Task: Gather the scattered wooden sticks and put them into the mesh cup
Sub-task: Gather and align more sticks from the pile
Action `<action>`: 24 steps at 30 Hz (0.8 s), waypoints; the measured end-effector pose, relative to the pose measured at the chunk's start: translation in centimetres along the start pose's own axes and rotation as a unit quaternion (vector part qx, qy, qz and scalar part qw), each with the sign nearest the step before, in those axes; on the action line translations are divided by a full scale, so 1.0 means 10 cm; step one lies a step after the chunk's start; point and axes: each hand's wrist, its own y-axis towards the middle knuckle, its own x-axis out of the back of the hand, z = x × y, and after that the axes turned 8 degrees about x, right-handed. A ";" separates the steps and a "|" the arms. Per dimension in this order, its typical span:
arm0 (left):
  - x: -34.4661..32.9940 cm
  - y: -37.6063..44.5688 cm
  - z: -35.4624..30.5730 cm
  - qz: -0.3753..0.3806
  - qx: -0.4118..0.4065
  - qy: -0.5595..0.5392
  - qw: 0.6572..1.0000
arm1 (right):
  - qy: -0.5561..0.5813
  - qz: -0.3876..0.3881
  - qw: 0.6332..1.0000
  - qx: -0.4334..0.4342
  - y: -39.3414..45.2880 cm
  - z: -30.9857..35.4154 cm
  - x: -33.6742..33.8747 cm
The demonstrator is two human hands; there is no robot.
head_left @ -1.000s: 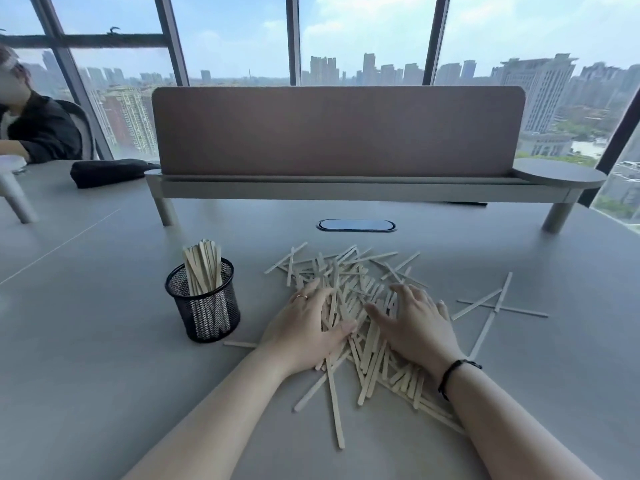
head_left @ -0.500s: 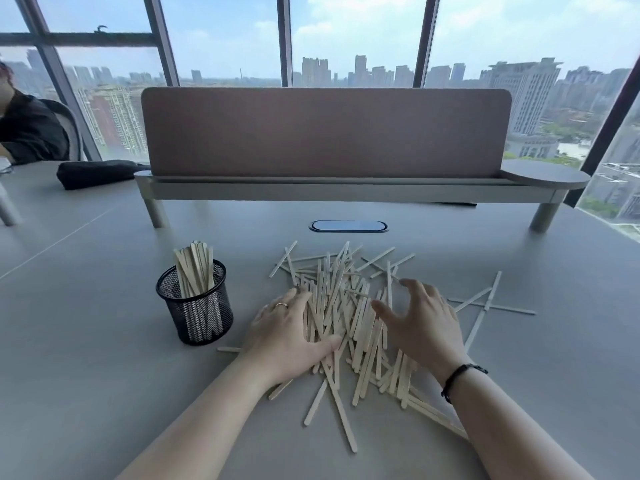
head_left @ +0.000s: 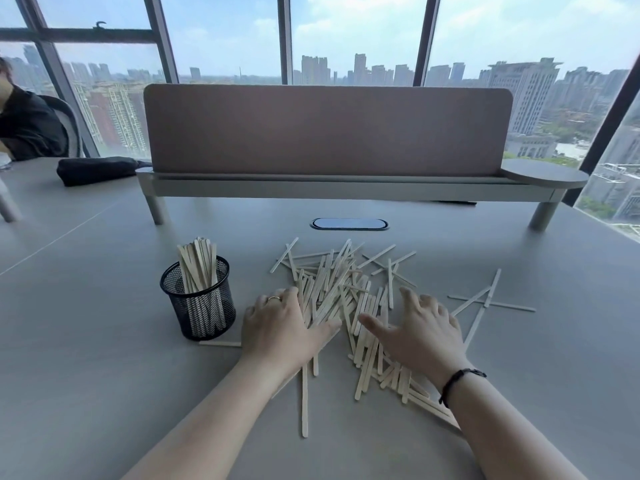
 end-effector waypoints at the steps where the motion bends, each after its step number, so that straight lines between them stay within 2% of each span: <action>1: -0.02 0.01 -0.01 -0.003 0.009 0.021 1.000 | 0.000 0.022 1.000 0.005 0.01 0.01 -0.03; 4: 0.00 0.00 -0.05 -0.014 0.004 0.031 0.999 | 0.014 0.041 0.999 0.022 0.03 0.03 -0.11; 10: 0.05 -0.04 -0.08 -0.016 -0.033 -0.026 0.999 | 0.048 0.014 0.997 0.057 0.05 0.04 -0.12; 17: 0.01 -0.07 -0.13 -0.037 -0.045 -0.015 0.998 | 0.061 0.000 0.996 0.060 0.05 0.07 -0.12; 24: 0.01 -0.02 -0.16 -0.025 -0.030 -0.029 0.999 | 0.060 -0.001 0.996 0.063 0.06 0.06 -0.14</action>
